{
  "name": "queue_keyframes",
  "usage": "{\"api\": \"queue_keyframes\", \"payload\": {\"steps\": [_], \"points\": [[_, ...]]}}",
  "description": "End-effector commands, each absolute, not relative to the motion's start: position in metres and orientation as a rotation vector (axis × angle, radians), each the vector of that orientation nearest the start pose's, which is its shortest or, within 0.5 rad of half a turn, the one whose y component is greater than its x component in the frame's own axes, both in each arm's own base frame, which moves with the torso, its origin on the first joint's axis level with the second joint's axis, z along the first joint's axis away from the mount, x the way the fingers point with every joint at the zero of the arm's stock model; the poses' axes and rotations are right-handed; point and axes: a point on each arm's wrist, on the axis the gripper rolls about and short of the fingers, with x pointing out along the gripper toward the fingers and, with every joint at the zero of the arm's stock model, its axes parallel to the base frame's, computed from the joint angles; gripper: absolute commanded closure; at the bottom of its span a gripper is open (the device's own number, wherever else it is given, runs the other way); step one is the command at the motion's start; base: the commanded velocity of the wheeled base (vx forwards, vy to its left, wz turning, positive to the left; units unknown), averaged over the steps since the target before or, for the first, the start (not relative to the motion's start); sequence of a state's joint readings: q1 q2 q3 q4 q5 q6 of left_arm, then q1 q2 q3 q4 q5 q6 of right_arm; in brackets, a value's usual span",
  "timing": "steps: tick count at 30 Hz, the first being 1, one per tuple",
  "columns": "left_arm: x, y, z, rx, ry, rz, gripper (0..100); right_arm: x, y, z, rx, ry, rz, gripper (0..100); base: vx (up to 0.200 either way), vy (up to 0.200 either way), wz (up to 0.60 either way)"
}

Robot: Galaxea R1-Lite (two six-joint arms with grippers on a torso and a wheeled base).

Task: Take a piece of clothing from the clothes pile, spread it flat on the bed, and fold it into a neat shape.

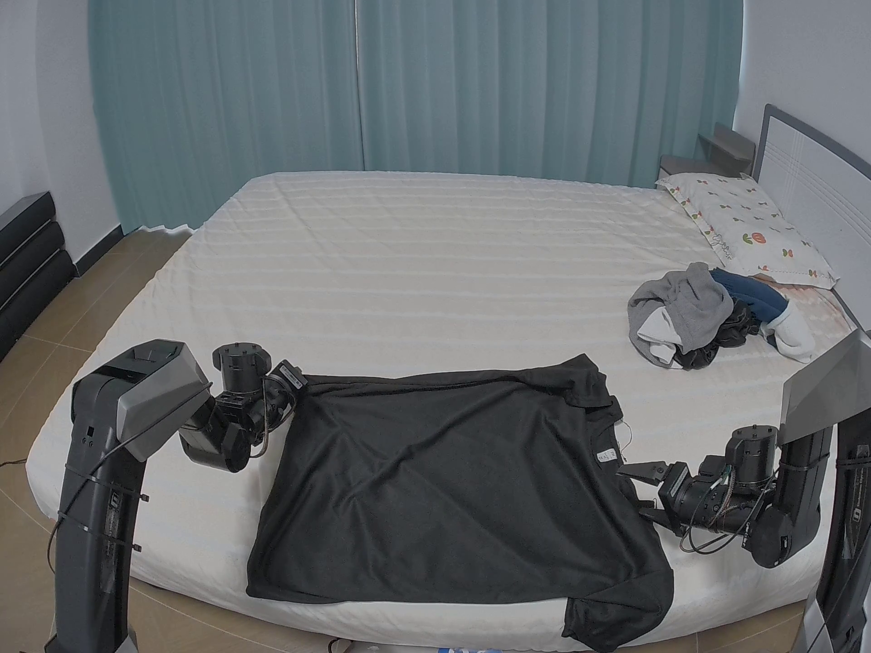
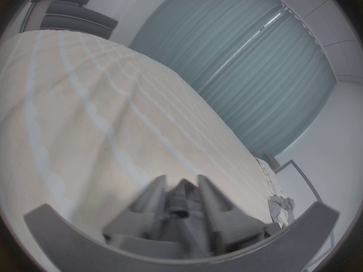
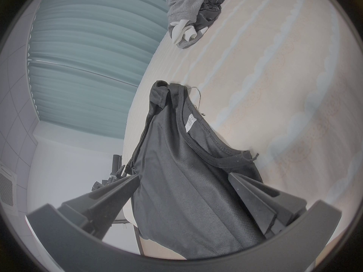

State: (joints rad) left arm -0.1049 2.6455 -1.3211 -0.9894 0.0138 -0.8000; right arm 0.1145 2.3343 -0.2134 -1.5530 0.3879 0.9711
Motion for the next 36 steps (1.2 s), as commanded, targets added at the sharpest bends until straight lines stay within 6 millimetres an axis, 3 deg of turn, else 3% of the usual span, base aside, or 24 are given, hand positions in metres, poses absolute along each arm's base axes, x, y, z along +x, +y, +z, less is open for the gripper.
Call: {"api": "queue_keyframes", "payload": {"steps": [1,15,28,29,36], "points": [[0.482,-0.050,-0.044,-0.774,0.311,0.075,100,0.263,0.039,-0.025,1.001,0.756,0.180,0,0.000,0.000,0.00],[0.491,-0.046,-0.030,-0.836,0.214,0.054,100,0.263,0.039,-0.025,1.001,0.756,0.180,0,0.000,0.000,0.00],[0.479,-0.044,-0.035,-0.833,0.278,0.059,100,0.263,0.039,-0.025,1.001,0.756,0.180,0,0.000,0.000,0.00],[0.479,-0.044,-0.035,-0.833,0.278,0.059,0,0.263,0.039,-0.025,1.001,0.756,0.180,0,0.000,0.000,0.00],[0.466,-0.049,-0.037,-0.847,0.383,-0.046,0,0.263,0.039,-0.025,1.001,0.756,0.180,0,0.000,0.000,0.00]]}}
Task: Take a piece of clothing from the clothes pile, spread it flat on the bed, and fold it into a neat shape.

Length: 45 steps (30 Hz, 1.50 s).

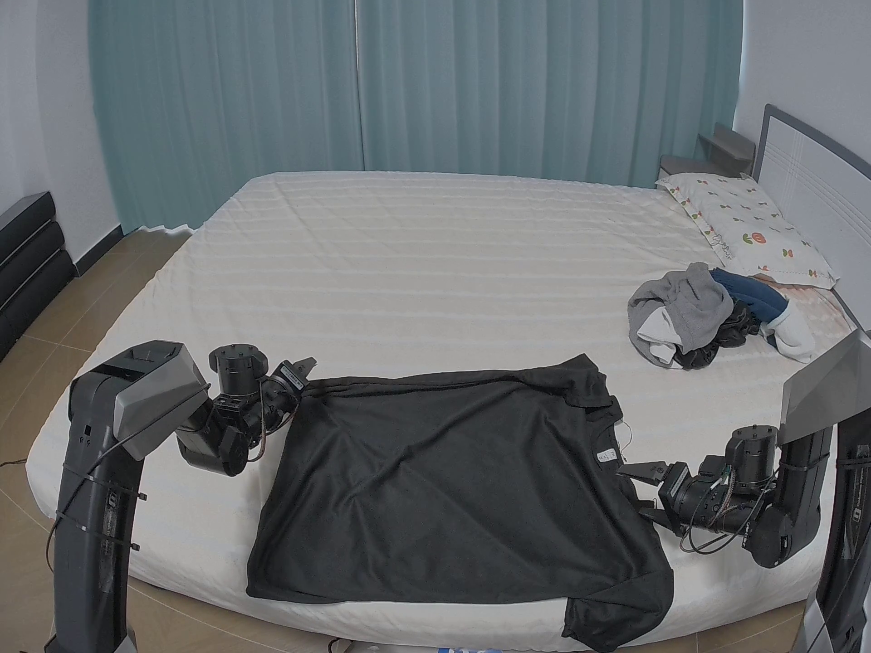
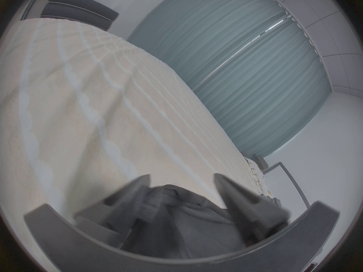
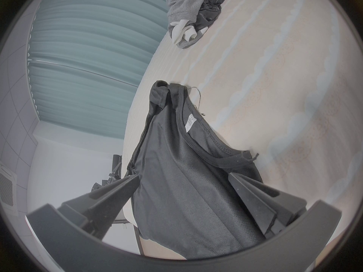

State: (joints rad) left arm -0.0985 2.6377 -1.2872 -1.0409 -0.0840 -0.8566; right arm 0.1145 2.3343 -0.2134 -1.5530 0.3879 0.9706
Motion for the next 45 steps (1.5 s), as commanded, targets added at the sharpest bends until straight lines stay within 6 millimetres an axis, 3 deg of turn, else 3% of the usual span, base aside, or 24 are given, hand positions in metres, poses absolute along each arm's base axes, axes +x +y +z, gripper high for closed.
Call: {"api": "queue_keyframes", "payload": {"steps": [1,9,14,20,25,33,37,38,45], "points": [[0.466,-0.049,-0.037,-0.847,0.387,-0.046,0,0.263,0.039,-0.025,1.001,0.756,0.180,0,0.000,0.000,0.00],[0.466,-0.049,-0.042,-0.833,0.411,-0.027,0,0.263,0.039,-0.025,1.001,0.756,0.180,0,0.000,0.000,0.00],[0.459,-0.044,-0.022,-0.835,0.392,-0.015,0,0.263,0.039,-0.026,1.000,0.757,0.180,0,0.000,0.000,0.00],[0.447,-0.043,-0.015,-0.814,0.459,0.014,0,0.263,0.039,-0.026,1.000,0.757,0.180,0,0.000,0.000,0.00],[0.447,-0.044,-0.020,-0.801,0.516,0.041,0,0.263,0.039,-0.027,0.997,0.762,0.177,0,0.000,0.000,0.00],[0.462,-0.047,-0.051,-0.703,0.508,0.081,0,0.263,0.039,-0.027,0.999,0.761,0.178,0,0.000,0.000,0.00],[0.466,-0.047,-0.054,-0.703,0.505,0.083,0,0.263,0.039,-0.027,0.999,0.761,0.178,0,0.000,0.000,0.00],[0.466,-0.048,-0.054,-0.703,0.504,0.081,100,0.263,0.039,-0.027,0.999,0.761,0.178,0,0.000,0.000,0.00],[0.468,-0.047,-0.049,-0.716,0.471,0.082,100,0.263,0.039,-0.027,0.999,0.761,0.178,0,0.000,0.000,0.00]]}}
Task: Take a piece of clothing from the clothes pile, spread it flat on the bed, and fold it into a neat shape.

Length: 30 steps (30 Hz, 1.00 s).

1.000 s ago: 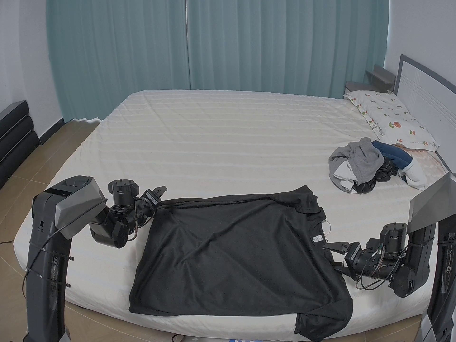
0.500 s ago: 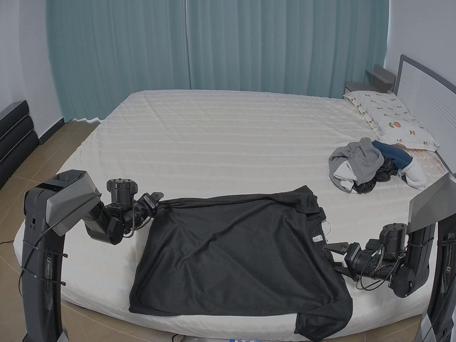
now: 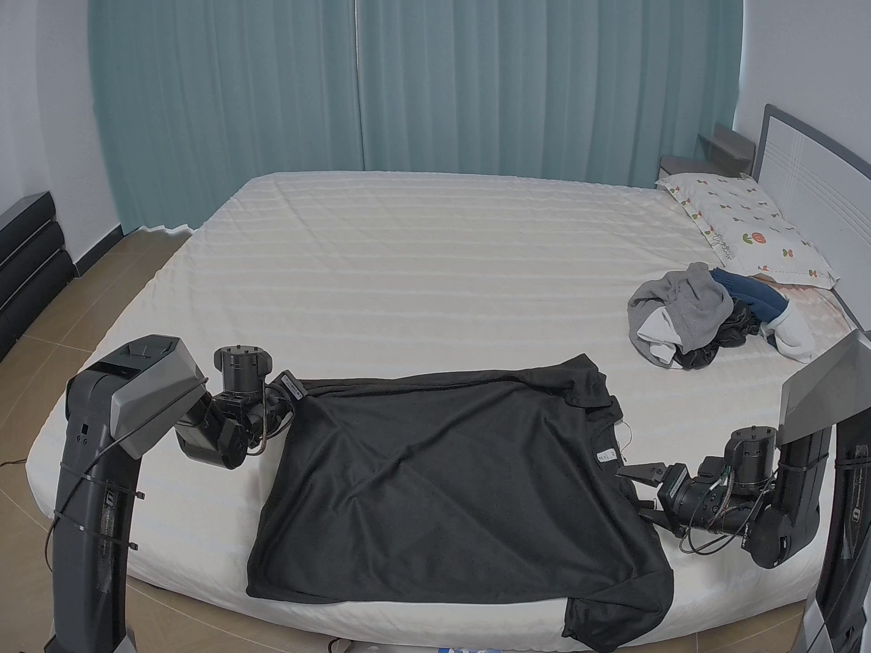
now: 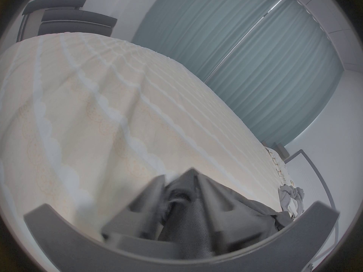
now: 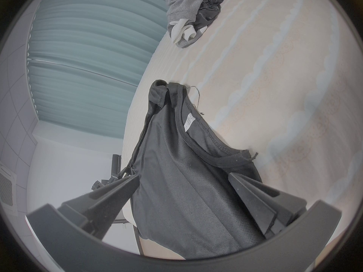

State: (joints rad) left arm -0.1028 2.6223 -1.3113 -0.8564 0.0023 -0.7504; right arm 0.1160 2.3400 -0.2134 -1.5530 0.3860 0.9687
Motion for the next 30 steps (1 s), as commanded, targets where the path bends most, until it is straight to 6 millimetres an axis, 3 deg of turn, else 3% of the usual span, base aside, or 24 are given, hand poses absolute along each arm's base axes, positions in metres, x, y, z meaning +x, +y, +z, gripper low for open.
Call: {"api": "queue_keyframes", "payload": {"steps": [1,8,15,21,30], "points": [[0.468,-0.048,-0.048,-0.719,0.470,0.081,100,0.263,0.039,-0.027,0.999,0.761,0.178,0,0.000,0.000,0.00],[0.473,-0.044,-0.043,-0.727,0.438,0.091,100,0.263,0.039,-0.027,0.997,0.761,0.178,0,0.000,0.000,0.00],[0.496,-0.040,-0.036,-0.781,0.252,0.124,100,0.263,0.039,-0.027,0.999,0.760,0.178,0,0.000,0.000,0.00],[0.498,-0.040,-0.030,-0.790,0.156,0.086,100,0.263,0.039,-0.027,0.997,0.760,0.179,0,0.000,0.000,0.00],[0.497,-0.040,-0.038,-0.768,0.177,0.092,100,0.263,0.042,-0.028,0.992,0.763,0.177,0,0.000,0.000,0.00]]}}
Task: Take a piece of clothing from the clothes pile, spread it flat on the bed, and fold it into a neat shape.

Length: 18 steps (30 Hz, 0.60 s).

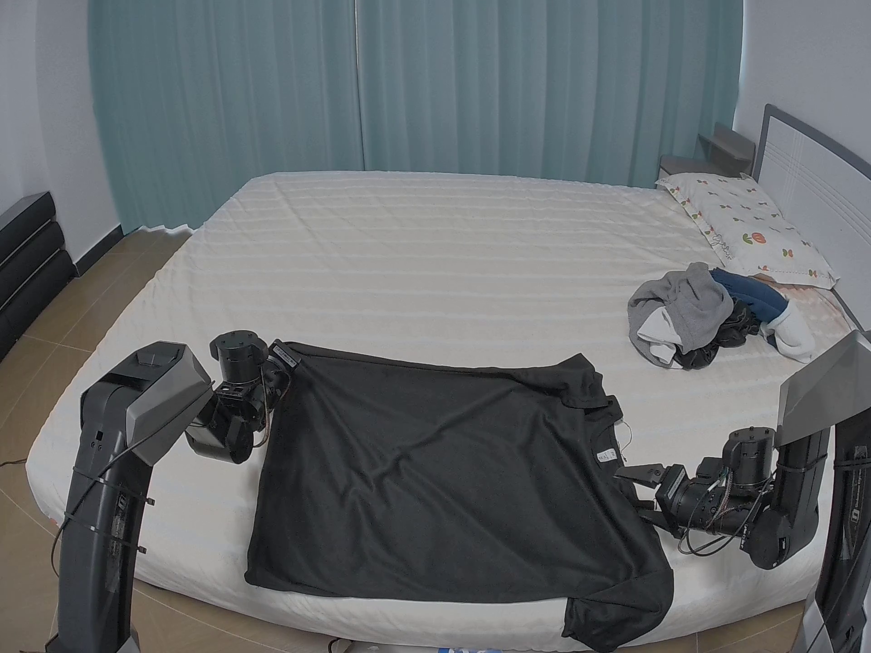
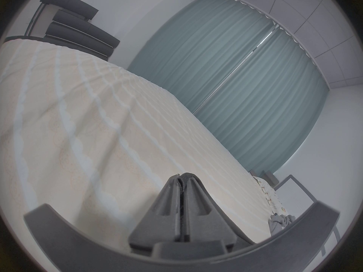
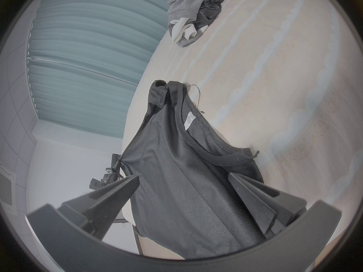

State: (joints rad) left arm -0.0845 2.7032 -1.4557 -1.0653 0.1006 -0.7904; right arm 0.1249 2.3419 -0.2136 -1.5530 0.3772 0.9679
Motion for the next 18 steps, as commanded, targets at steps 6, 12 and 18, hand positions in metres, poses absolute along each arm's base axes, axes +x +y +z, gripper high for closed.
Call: {"api": "queue_keyframes", "payload": {"steps": [6,12,18], "points": [[0.497,-0.038,-0.039,-0.767,0.178,0.094,0,0.263,0.042,-0.028,0.994,0.763,0.176,0,0.000,0.000,0.00],[0.492,-0.028,-0.039,-0.773,0.182,0.133,0,0.263,0.042,-0.028,0.994,0.764,0.175,0,0.000,0.000,0.00],[0.463,-0.019,-0.014,-0.922,0.226,0.158,0,0.270,0.040,-0.024,0.993,0.711,0.154,0,0.000,0.000,0.00]]}}
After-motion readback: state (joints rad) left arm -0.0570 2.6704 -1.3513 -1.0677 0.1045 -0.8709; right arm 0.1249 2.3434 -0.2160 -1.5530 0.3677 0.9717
